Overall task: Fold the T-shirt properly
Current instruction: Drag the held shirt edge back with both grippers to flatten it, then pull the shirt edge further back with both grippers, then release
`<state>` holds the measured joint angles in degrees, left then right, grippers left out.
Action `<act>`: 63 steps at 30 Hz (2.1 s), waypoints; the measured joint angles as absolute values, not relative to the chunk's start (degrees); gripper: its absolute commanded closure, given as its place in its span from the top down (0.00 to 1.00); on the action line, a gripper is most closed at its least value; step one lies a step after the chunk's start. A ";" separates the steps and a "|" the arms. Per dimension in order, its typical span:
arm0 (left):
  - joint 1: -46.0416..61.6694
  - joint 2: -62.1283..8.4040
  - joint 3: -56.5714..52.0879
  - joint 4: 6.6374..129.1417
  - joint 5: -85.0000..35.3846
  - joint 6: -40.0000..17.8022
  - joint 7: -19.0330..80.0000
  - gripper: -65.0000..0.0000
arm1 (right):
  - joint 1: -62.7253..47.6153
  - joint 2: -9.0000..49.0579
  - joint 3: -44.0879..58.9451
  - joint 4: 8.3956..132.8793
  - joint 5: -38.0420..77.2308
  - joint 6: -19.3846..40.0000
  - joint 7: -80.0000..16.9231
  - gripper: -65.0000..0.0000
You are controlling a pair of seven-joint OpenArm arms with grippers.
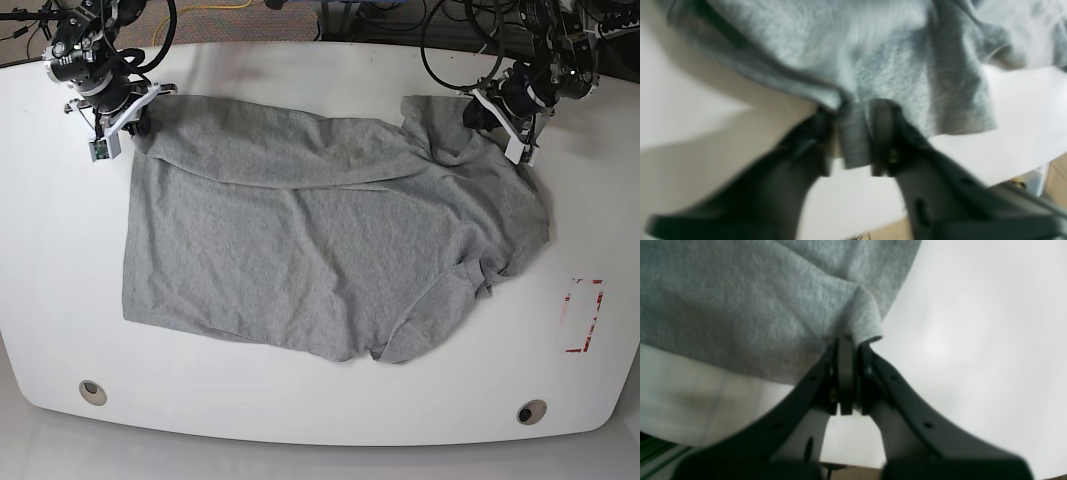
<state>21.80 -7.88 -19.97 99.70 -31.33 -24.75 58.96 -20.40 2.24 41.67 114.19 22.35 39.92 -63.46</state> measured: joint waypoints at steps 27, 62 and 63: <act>31.46 -12.84 -23.29 109.69 -28.36 -24.49 63.46 0.06 | -24.40 2.70 41.95 106.80 21.96 39.92 -63.07 0.55; 32.93 -14.68 -31.35 112.53 -28.34 -33.36 63.83 0.06 | -26.06 2.09 41.58 109.03 22.74 39.92 -63.22 0.00; 32.84 -14.68 -31.46 113.40 -28.40 -34.35 63.88 0.06 | -26.04 2.04 41.58 109.03 22.74 39.90 -63.22 0.00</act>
<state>32.84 -14.68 -31.46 113.40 -28.40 -34.35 63.88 -26.04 2.04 41.58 109.03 22.74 39.90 -63.22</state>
